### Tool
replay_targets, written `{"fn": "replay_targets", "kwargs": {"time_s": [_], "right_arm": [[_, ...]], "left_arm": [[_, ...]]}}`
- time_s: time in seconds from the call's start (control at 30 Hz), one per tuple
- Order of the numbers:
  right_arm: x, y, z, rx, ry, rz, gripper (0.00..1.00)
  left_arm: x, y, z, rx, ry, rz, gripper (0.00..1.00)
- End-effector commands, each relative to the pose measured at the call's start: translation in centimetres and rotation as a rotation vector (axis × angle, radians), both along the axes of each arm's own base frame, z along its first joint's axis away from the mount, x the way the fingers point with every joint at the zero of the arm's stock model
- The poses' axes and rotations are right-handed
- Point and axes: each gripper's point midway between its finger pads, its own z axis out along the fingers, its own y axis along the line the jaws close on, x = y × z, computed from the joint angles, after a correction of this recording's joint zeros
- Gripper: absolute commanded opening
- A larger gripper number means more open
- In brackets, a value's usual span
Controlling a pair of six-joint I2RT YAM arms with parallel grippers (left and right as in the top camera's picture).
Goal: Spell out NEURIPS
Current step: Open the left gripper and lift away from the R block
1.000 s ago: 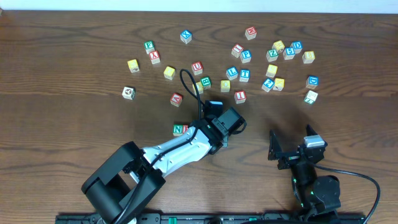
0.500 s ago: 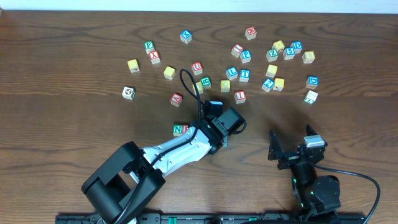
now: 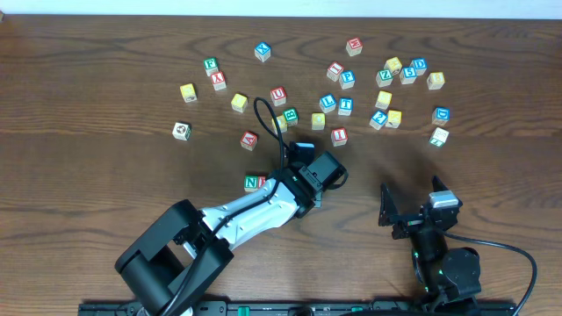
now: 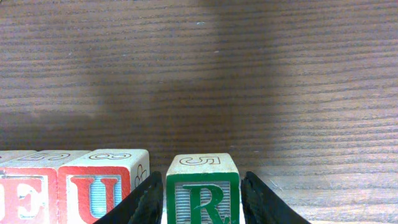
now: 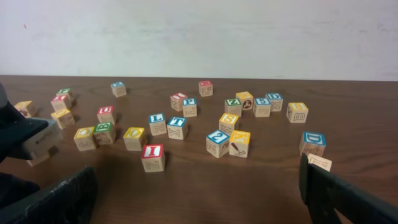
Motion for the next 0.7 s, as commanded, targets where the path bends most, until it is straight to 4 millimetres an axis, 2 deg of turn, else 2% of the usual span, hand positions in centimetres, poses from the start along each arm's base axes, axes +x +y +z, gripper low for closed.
{"fn": "replay_targets", "kwargs": {"time_s": [0.0,0.67], "right_arm": [[0.0,-0.2,-0.1,-0.007,0.004,-0.006,0.99],[0.0,-0.2,-0.1,-0.006,0.004,-0.006,0.99]], "left_arm": [[-0.1,0.3,-0.4,0.011,0.008,0.005,0.4],[0.2,-0.1,1.8,-0.019,-0.027,-0.014,0.4]]}}
